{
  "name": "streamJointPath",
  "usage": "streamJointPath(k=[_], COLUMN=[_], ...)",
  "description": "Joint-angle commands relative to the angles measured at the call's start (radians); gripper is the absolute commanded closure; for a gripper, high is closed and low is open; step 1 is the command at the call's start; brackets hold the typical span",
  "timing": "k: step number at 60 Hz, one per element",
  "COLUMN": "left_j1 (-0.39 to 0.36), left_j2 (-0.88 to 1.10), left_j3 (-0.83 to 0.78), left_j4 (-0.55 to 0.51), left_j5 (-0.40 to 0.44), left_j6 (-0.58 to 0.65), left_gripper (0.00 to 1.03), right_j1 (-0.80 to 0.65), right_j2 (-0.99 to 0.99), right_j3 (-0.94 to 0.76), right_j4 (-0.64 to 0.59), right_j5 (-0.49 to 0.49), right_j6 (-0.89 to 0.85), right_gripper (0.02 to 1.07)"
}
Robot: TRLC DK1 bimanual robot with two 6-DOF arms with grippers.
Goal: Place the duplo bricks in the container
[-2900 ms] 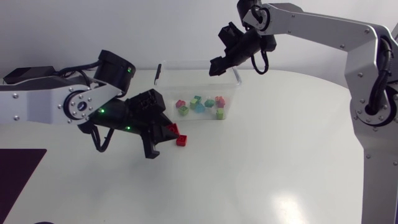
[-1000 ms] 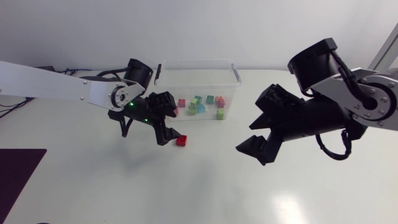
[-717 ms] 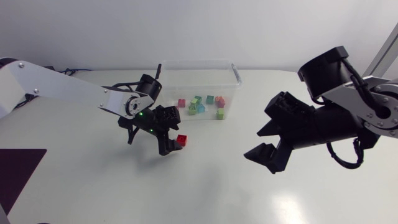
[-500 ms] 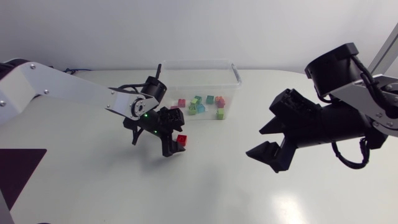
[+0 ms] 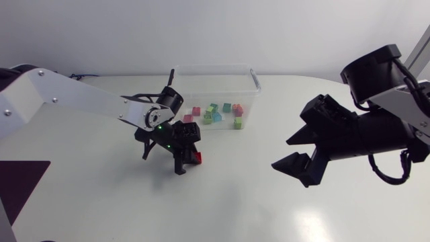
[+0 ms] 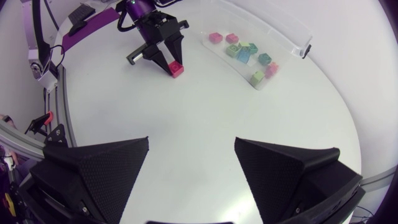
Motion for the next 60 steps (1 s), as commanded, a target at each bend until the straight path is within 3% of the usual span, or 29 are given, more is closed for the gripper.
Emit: streamJointPath(k=[1, 14, 24, 32, 40, 53, 58, 60], left_j1=[0.006, 0.007, 0.041, 0.077, 0.1, 0.112, 0.113, 0.113], left_j2=[-0.084, -0.34, -0.351, -0.267, -0.185, -0.069, -0.027, -0.016], left_j3=[-0.023, 0.031, 0.143, 0.227, 0.301, 0.371, 0.403, 0.413], left_j4=[-0.05, -0.129, -0.118, 0.019, 0.088, 0.229, 0.233, 0.233], left_j5=[-0.004, 0.006, 0.013, 0.012, -0.013, -0.128, -0.163, -0.171], left_j6=[0.029, -0.035, -0.114, -0.241, -0.318, -0.407, -0.436, -0.445], left_gripper=[0.91, 0.91, 0.91, 0.91, 0.91, 0.89, 0.79, 0.66], right_j1=[-0.01, -0.023, -0.033, -0.045, -0.056, -0.063, -0.063, -0.063], right_j2=[-0.022, -0.069, -0.106, -0.141, -0.167, -0.189, -0.192, -0.195], right_j3=[-0.017, -0.005, -0.001, -0.006, -0.009, -0.011, -0.009, -0.008], right_j4=[-0.018, -0.048, -0.061, -0.084, -0.101, -0.117, -0.118, -0.12], right_j5=[-0.006, -0.012, -0.012, -0.012, -0.009, -0.008, -0.008, -0.006], right_j6=[-0.027, -0.025, -0.01, -0.001, -0.001, 0.007, 0.013, 0.018], right_gripper=[0.07, 0.07, 0.07, 0.07, 0.07, 0.07, 0.07, 0.07])
